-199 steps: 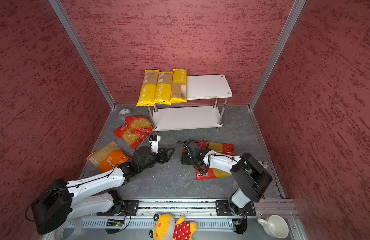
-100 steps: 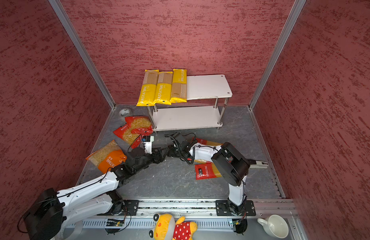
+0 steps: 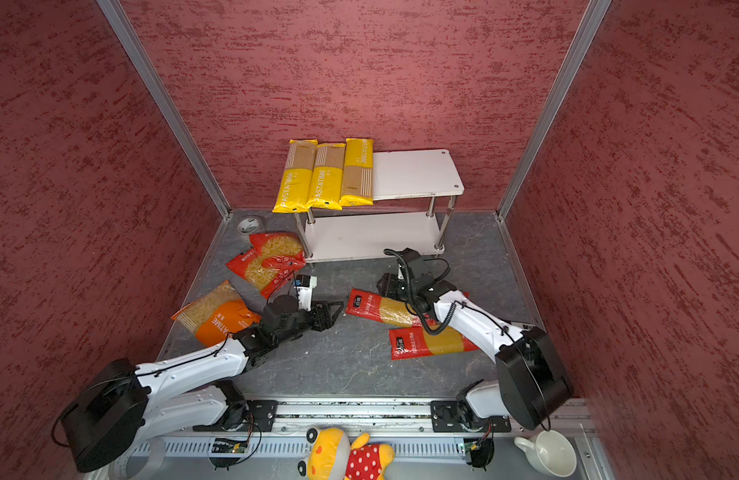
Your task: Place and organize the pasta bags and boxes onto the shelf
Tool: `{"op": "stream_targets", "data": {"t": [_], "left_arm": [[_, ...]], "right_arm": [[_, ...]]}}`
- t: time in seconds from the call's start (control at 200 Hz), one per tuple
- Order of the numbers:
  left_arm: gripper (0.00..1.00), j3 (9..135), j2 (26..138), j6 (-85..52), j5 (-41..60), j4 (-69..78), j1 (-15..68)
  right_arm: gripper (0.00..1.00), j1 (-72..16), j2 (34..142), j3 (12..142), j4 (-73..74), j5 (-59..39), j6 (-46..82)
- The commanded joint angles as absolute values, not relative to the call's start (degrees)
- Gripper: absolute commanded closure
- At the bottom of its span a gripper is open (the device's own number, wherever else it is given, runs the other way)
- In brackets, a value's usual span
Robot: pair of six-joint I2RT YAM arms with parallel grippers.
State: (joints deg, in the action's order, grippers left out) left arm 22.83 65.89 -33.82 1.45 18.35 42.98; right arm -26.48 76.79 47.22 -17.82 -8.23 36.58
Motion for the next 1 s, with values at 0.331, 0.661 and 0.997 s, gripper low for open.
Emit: {"op": "stream_targets", "data": {"t": [0.331, 0.661, 0.997], "left_arm": [[0.3, 25.79, 68.1, -33.57, 2.15, 20.75, 45.1], [0.3, 24.74, 66.46, -34.17, 0.84, 19.45, 45.68], [0.31, 22.37, 64.69, -46.38, -1.87, 10.76, 43.05]], "right_arm": [[0.3, -11.09, 71.16, 34.5, -23.67, -7.58, 32.21], [0.36, -16.02, 73.58, 30.57, -14.26, -18.38, 39.07], [0.38, -39.46, 79.5, 39.13, -9.74, -18.76, 51.46]]}}
